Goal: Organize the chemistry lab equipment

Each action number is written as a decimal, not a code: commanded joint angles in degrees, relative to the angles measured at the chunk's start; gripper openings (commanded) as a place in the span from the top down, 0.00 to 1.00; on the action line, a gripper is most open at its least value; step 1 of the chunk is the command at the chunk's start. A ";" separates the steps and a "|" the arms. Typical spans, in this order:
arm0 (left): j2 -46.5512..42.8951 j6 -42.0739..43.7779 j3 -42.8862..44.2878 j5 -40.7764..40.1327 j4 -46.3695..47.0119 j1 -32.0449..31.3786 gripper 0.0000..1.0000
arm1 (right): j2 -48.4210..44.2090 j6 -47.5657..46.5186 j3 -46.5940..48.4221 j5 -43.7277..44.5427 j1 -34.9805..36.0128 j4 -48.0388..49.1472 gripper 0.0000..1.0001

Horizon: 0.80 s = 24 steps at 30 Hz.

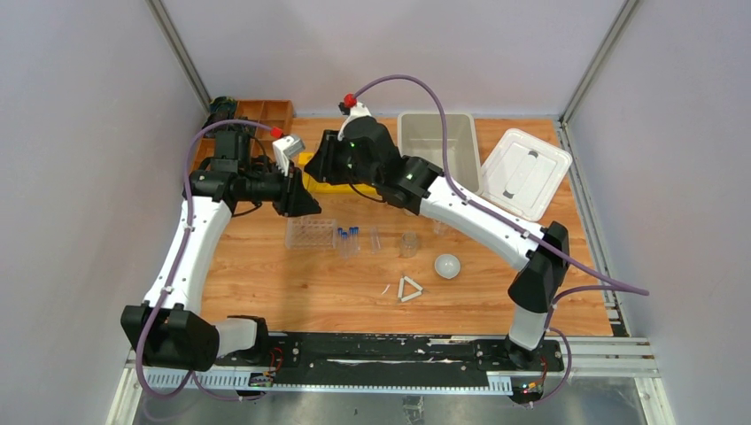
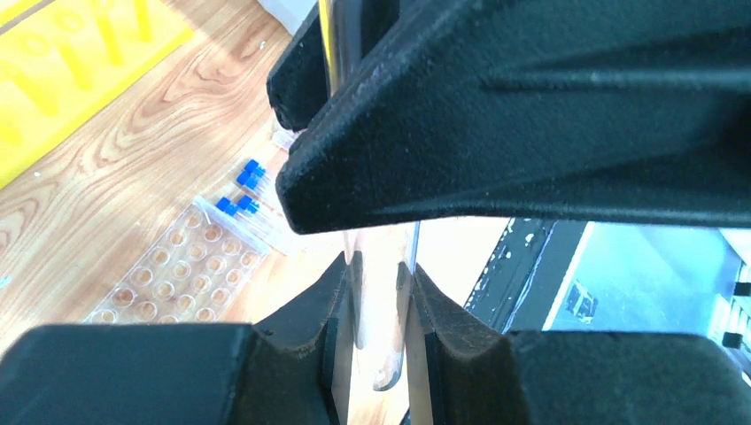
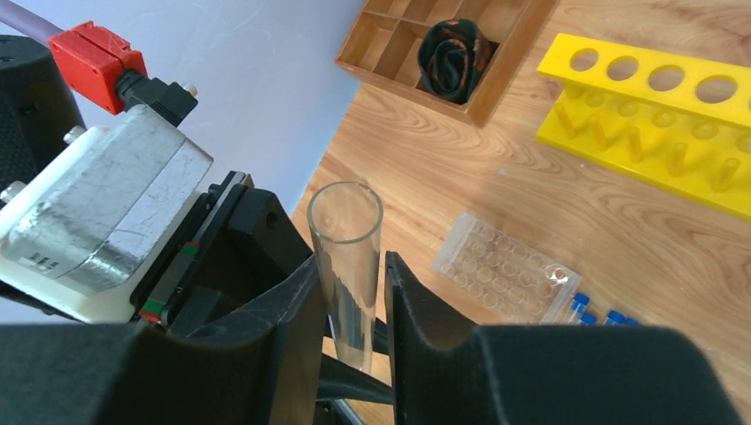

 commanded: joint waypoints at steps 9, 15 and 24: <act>-2.55 -2.49 3.20 2.21 0.42 -0.17 0.29 | 3.10 -2.17 7.37 -6.54 -5.03 -3.24 0.97; -1.59 -6.96 6.35 -11.17 0.48 0.06 0.18 | 3.29 -11.03 7.75 -1.56 -8.43 1.00 1.00; 3.48 -7.55 9.91 -13.06 -1.30 12.08 0.17 | 2.69 -36.27 -8.04 7.21 -9.09 34.09 1.00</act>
